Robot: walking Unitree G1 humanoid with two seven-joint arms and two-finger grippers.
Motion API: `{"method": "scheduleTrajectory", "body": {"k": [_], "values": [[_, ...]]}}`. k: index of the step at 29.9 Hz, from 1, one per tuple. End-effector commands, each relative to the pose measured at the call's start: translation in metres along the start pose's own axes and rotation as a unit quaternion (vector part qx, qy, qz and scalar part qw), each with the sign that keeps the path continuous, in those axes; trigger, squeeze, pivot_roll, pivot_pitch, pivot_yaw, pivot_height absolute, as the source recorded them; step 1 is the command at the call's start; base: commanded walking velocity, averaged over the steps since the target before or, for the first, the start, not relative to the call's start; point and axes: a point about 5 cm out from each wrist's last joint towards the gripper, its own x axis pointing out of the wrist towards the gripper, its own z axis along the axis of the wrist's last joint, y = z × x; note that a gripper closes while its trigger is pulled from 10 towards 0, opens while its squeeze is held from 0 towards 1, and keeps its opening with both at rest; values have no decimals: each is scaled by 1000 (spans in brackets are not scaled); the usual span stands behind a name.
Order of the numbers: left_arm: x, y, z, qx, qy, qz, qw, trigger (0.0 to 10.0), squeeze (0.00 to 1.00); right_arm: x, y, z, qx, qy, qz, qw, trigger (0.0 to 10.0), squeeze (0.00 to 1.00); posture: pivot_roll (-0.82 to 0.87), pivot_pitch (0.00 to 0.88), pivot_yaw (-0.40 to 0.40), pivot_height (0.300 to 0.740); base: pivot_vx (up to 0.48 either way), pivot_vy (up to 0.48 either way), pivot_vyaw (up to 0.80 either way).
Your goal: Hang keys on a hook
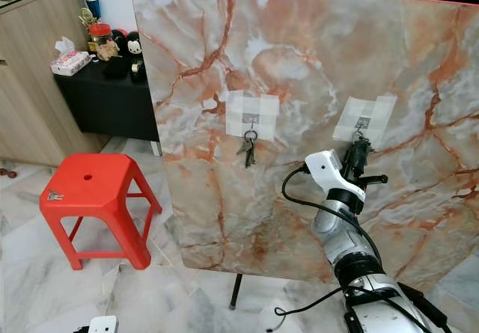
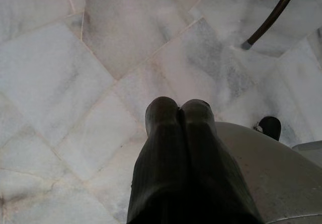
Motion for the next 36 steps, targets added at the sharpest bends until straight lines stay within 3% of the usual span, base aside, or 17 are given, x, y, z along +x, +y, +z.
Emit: {"method": "scheduleTrajectory", "body": {"k": [1, 36], "values": [[-1, -2, -5, 1, 12, -5, 1000, 10000, 0, 8, -6, 1, 0, 2, -7, 1000, 10000, 0, 140, 0, -62, 740, 0, 0, 0], [-1, -1, -6, -2, 13, -4, 1000, 10000, 0, 13, -4, -1, -20, 17, 31, 999, 10000, 0, 145, 0, -63, 740, 0, 0, 0]]}}
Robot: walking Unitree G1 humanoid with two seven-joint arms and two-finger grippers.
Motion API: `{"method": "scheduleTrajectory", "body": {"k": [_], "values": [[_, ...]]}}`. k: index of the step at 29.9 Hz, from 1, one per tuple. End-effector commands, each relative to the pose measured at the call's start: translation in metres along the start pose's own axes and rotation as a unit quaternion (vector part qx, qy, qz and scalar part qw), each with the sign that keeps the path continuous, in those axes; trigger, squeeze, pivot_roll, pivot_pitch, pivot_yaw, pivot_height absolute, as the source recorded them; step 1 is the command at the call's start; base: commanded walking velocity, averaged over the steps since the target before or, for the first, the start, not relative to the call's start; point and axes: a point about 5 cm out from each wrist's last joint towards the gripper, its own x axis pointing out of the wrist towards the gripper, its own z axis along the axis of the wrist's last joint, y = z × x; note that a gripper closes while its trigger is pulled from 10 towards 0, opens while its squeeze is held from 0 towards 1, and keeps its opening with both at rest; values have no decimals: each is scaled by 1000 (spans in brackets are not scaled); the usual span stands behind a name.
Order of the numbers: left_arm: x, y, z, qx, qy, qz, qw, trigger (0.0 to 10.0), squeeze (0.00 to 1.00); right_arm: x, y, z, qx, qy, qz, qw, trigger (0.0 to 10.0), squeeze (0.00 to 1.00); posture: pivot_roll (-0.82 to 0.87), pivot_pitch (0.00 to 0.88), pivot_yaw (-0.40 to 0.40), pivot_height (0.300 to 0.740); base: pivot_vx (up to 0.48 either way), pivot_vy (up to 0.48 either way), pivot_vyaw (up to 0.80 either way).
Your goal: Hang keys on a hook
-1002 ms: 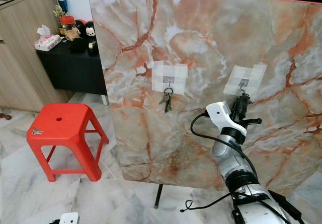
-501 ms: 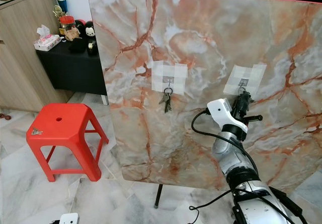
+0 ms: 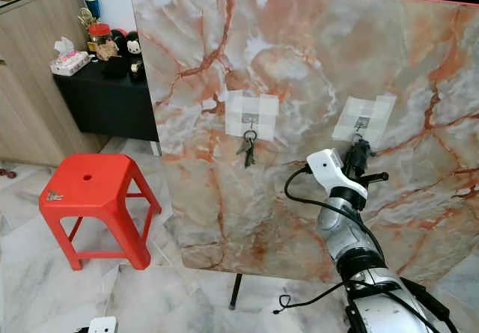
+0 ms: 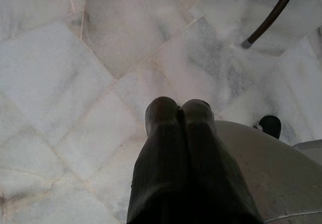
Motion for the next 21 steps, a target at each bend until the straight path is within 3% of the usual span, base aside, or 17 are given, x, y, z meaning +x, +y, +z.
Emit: {"method": "scheduleTrajectory", "body": {"k": [1, 9, 10, 11, 21], "values": [[-1, -1, -5, -1, 11, -5, 1000, 10000, 0, 6, -5, 2, 0, 0, -4, 1000, 10000, 0, 145, 0, -63, 740, 0, 0, 0], [-1, 0, -5, -2, 11, -4, 1000, 10000, 0, 5, -3, 4, 26, 1, 4, 1000, 10000, 0, 145, 0, -64, 740, 0, 0, 0], [-1, 0, -5, -2, 11, -4, 1000, 10000, 0, 4, -3, 5, 31, 0, 2, 1000, 10000, 180, 146, 0, -65, 740, 0, 0, 0], [-1, 1, -5, -3, 11, -4, 1000, 10000, 0, 4, -3, 5, 36, 1, 3, 999, 10000, 1000, 146, 0, -66, 740, 0, 0, 0], [-1, -1, -5, -4, 13, -5, 1000, 10000, 0, -3, 5, 11, 43, -24, 24, 999, 10000, 1000, 145, 0, -66, 740, 0, 0, 0]]}}
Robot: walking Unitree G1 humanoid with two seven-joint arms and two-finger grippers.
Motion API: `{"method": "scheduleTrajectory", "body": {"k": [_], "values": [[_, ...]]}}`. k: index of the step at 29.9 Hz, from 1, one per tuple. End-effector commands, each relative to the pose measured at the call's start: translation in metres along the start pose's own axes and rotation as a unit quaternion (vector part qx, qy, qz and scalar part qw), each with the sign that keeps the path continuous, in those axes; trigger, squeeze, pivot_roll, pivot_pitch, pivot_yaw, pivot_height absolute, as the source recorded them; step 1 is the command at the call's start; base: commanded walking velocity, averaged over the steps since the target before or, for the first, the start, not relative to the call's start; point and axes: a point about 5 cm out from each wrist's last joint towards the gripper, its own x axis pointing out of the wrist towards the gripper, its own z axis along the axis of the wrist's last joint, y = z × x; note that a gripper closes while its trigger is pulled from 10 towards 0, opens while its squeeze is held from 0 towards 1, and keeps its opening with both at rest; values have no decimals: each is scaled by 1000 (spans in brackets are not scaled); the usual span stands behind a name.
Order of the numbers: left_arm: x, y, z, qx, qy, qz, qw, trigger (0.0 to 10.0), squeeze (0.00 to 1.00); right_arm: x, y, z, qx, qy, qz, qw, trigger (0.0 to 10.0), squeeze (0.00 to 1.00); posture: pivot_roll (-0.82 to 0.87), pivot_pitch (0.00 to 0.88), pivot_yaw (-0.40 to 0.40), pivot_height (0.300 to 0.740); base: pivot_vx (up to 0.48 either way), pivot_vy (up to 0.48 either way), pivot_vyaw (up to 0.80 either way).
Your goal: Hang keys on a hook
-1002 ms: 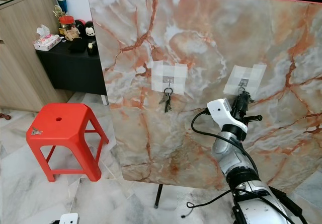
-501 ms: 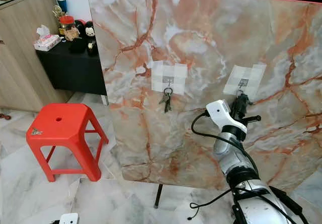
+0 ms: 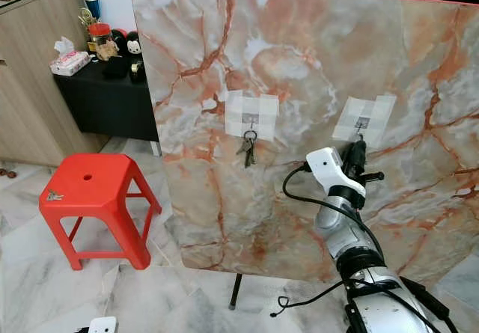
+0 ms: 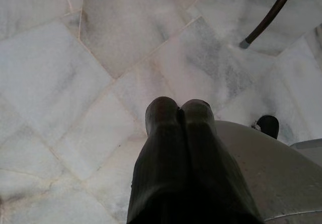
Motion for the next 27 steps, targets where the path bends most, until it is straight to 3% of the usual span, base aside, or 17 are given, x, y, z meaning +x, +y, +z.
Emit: {"method": "scheduleTrajectory", "body": {"k": [1, 7, 8, 9, 10, 11, 13, 14, 16, 17, 18, 20, 23, 25, 26, 27], "values": [[-1, -1, -5, -3, 13, -2, 1000, 10000, 0, -3, 4, 5, 12, -16, 11, 1000, 10000, 1000, 145, 0, -66, 740, 0, 0, 0], [-1, -2, -6, -3, 15, -4, 1000, 10000, 0, -15, 15, 8, 37, -38, 50, 997, 10000, 1000, 142, 0, -67, 740, 0, 0, 0], [-1, -1, -6, -2, 15, -4, 1000, 10000, 0, -23, 23, 10, 64, -51, 88, 993, 10000, 1000, 139, 0, -67, 740, 0, 0, 0], [-1, -1, -6, -3, 14, -3, 1000, 10000, 0, -29, 28, 11, 70, -66, 109, 989, 10000, 816, 139, 0, -67, 740, 0, 0, 0], [-1, -1, -6, -3, 14, -3, 1000, 10000, 0, -29, 28, 11, 70, -66, 109, 989, 10000, 816, 139, 0, -67, 740, 0, 0, 0], [-1, -1, -6, -3, 14, -4, 1000, 10000, 0, -39, 35, 7, 88, -69, 142, 984, 10000, 0, 141, 0, -68, 740, 0, 0, 0], [-1, -1, -6, -4, 13, -4, 1000, 10000, 0, -45, 38, 0, 106, -52, 157, 981, 10000, 0, 138, 0, -68, 740, 0, 0, 0], [-1, -1, -5, -3, 12, -4, 1000, 10000, 0, -54, 43, -12, 152, -6, 185, 971, 10000, 0, 132, 0, -66, 740, 0, 0, 0], [-1, -1, -6, -3, 12, -4, 1000, 10000, 0, -71, 57, -32, 230, 89, 247, 937, 10000, 0, 130, 0, -65, 740, 0, 0, 0], [-1, -1, -6, -3, 12, -5, 1000, 10000, 0, -81, 64, -41, 268, 130, 276, 914, 10000, 0, 130, 0, -65, 740, 0, 0, 0], [-1, -1, -5, -3, 12, -5, 1000, 10000, 0, -90, 70, -48, 284, 159, 301, 896, 10000, 0, 133, 0, -64, 740, 0, 0, 0], [-1, -2, -5, -3, 12, -5, 1000, 10000, 0, -111, 78, -64, 277, 200, 338, 877, 10000, 0, 135, 0, -63, 740, 0, 0, 0], [-1, -1, -5, -4, 11, -4, 1000, 10000, 0, -132, 81, -83, 232, 230, 355, 876, 10000, 0, 136, 0, -58, 740, 0, 0, 0], [-1, -1, -5, -3, 11, -3, 1000, 10000, 0, -150, 81, -102, 224, 291, 350, 862, 10000, 0, 136, 0, -53, 740, 0, 0, 0], [-1, 0, -5, -2, 11, -3, 1000, 10000, 0, -161, 81, -111, 229, 327, 346, 849, 10000, 0, 137, 0, -47, 740, 0, 0, 0], [-1, 1, -4, -1, 11, -3, 1000, 10000, 0, -179, 81, -123, 241, 376, 341, 827, 10000, 0, 132, 0, -41, 740, 0, 0, 0]]}}
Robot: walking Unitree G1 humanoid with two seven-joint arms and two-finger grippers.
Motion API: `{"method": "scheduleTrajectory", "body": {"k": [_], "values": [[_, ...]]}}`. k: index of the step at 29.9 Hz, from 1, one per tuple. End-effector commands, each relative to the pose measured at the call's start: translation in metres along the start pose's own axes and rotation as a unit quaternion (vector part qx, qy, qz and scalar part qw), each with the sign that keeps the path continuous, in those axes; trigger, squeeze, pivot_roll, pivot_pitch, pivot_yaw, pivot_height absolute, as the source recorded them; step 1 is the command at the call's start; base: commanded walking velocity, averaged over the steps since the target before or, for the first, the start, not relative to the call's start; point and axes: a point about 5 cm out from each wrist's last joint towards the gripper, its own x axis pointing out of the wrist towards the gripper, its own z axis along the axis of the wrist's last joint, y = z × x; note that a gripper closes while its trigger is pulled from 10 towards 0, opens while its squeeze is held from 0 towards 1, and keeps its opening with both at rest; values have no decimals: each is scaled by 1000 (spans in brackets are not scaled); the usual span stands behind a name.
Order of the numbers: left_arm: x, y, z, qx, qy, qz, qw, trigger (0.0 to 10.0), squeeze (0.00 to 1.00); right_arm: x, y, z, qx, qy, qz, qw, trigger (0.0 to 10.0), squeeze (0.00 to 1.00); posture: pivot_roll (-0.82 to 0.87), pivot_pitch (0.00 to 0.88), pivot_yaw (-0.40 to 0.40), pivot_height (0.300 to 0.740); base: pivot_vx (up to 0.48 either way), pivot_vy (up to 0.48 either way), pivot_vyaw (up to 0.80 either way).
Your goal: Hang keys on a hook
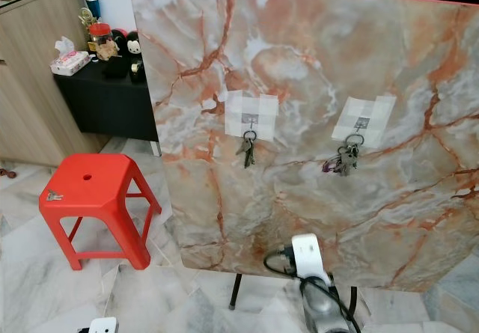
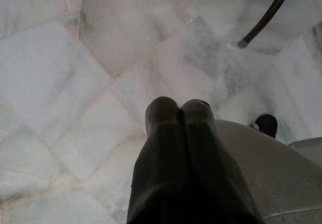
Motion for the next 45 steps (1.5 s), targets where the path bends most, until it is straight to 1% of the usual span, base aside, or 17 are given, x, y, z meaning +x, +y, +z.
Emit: {"method": "scheduleTrajectory", "body": {"k": [1, 2, 4, 5, 7, 9, 19, 21, 22, 26, 29, 33, 37, 45], "values": [[-1, 1, -4, 0, 10, 0, 1000, 10000, 0, -5, -1, -23, 39, 55, -9, 998, 10000, 0, 132, 0, -41, 740, 0, 0, 0], [-1, 2, -3, 2, 10, 0, 1000, 10000, 0, -9, 1, -36, 65, 81, -4, 995, 10000, 0, 126, 0, -37, 740, 0, 0, 0], [0, 3, -2, 7, 10, -1, 1000, 10000, 0, -16, -1, -56, 103, 117, -11, 988, 10000, 0, 128, 0, -34, 740, 0, 0, 0], [0, 4, -1, 8, 10, -1, 1000, 10000, 0, -20, -3, -65, 113, 136, -16, 984, 10000, 0, 131, 0, -34, 740, 0, 0, 0], [0, 6, 1, 9, 9, -1, 1000, 10000, 0, -25, -6, -77, 131, 159, -26, 978, 10000, 0, 138, 0, -33, 740, 0, 0, 0], [0, 10, 2, 11, 9, 2, 1000, 10000, 0, -27, -6, -82, 147, 168, -28, 974, 10000, 0, 139, 0, -29, 740, 0, 0, 0], [2, 11, 7, 20, 13, -3, 1000, 10000, 0, -26, -5, -80, 154, 170, -15, 973, 10000, 0, 124, 0, -20, 740, 0, 0, 0], [3, 10, 10, 18, 11, -3, 1000, 10000, 0, -24, -5, -75, 143, 160, -11, 977, 10000, 0, 127, 0, -20, 740, 0, 289, 0], [3, 10, 11, 17, 10, -3, 1000, 10000, 0, -22, -4, -72, 149, 153, -13, 977, 10000, 0, 130, 0, -21, 740, 0, 304, 0], [3, 9, 10, 19, 10, -1, 1000, 10000, 0, -21, -3, -69, 154, 151, -10, 976, 10000, 0, 136, 0, -19, 740, 0, 352, 0], [3, 10, 10, 25, 12, -2, 1000, 10000, 0, -20, -2, -68, 144, 149, -10, 978, 10000, 0, 141, 0, -8, 740, 0, 450, 0], [3, 9, 8, 32, 13, -5, 999, 10000, 0, -21, -1, -68, 148, 147, -7, 978, 10000, 0, 145, 0, -10, 740, 0, 480, 0], [2, 6, 5, 29, 14, -6, 999, 10000, 0, -23, -2, -73, 141, 159, -7, 977, 10000, 0, 155, 0, -19, 740, 0, 480, 0], [3, -1, 4, 30, 13, -11, 999, 10000, 0, -23, -3, -75, 143, 159, -7, 977, 10000, 0, 159, 0, -17, 740, 0, 480, 0]]}}
